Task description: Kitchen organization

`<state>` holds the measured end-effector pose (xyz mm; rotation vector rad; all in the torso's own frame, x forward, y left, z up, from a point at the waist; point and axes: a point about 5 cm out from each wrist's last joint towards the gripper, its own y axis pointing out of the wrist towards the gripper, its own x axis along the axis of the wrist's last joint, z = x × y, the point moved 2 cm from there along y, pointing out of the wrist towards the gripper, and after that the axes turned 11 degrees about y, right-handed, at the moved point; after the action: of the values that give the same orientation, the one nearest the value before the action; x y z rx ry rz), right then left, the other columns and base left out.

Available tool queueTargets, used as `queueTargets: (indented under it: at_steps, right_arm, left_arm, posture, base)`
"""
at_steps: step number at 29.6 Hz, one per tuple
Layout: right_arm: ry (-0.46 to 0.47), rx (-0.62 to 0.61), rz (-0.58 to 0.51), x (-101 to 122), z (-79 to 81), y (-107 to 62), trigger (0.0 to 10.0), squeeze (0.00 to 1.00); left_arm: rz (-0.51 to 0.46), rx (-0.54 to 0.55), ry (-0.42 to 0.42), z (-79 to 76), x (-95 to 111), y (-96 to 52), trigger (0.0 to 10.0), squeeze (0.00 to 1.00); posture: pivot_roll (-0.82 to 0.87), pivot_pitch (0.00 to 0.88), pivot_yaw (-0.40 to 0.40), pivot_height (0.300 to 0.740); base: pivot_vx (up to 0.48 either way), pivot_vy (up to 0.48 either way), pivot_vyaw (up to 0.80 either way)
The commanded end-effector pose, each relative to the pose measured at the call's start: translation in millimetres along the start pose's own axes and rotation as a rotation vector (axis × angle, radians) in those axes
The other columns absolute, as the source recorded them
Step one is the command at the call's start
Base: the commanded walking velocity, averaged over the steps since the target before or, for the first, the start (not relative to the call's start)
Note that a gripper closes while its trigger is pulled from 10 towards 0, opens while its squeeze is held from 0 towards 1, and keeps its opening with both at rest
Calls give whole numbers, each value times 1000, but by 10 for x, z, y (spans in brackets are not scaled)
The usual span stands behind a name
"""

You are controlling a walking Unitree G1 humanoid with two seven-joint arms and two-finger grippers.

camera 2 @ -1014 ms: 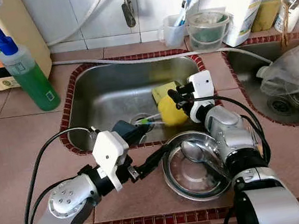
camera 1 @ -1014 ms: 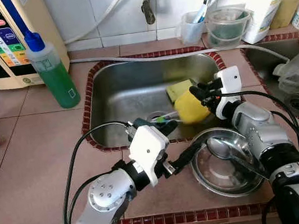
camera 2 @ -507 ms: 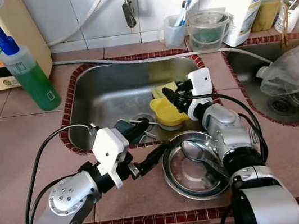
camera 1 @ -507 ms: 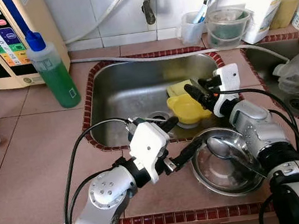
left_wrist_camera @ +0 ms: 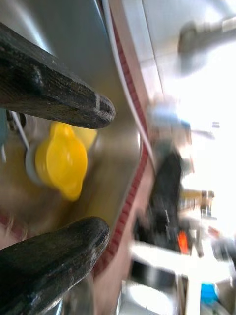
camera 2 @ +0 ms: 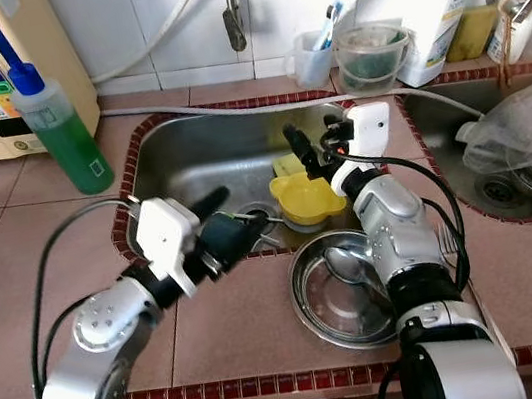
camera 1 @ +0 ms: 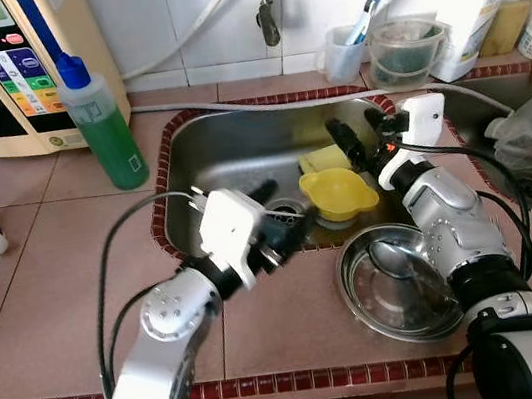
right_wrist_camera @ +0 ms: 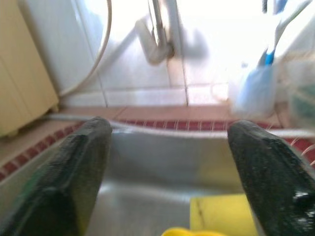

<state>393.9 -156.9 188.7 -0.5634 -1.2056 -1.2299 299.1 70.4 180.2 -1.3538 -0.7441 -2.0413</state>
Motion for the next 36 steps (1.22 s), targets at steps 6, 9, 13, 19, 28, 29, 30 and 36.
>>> queueTargets:
  at_steps: [6,9,13,19,28,29,30,36]
  right_arm:
    - [-51,-66,-128,133,45,-47,10000,1000]
    - [-99,-67,-155,147,99,-65,10000,1000]
    - [-182,-63,-206,178,188,-101,10000,1000]
    - [-247,-64,-274,159,310,-203,10000,0]
    - [-228,-96,-260,-71,465,-448,10000,0]
    - [-227,-98,-251,-103,485,-474,10000,0]
    - [-229,-96,-247,-117,497,-482,10000,0]
    - [-241,-101,-249,-93,517,-477,10000,0]
  left_arm:
    - [7,136,15,281,-56,41,10000,0]
    - [10,191,7,371,-82,54,10000,0]
    - [3,284,14,475,-113,65,10000,0]
    - [-33,401,-55,505,-172,20,10000,0]
    - [-50,454,-131,429,-252,-94,10000,0]
    - [-52,461,-134,436,-254,-114,10000,0]
    - [-52,462,-130,440,-253,-123,10000,0]
    - [-61,452,-120,446,-229,-128,10000,0]
  posture:
    - [-68,4,-2,740]
    - [-75,0,0,740]
    - [-76,0,-3,740]
    - [-79,0,-5,740]
    - [-76,0,-11,740]
    - [-79,0,-9,740]
    - [-79,0,-9,740]
    - [-81,0,-2,740]
  base:
    - [0,0,0]
    - [0,0,0]
    - [0,0,0]
    - [0,0,0]
    - [0,0,0]
    - [0,0,0]
    - [0,0,0]
    - [0,-93,0]
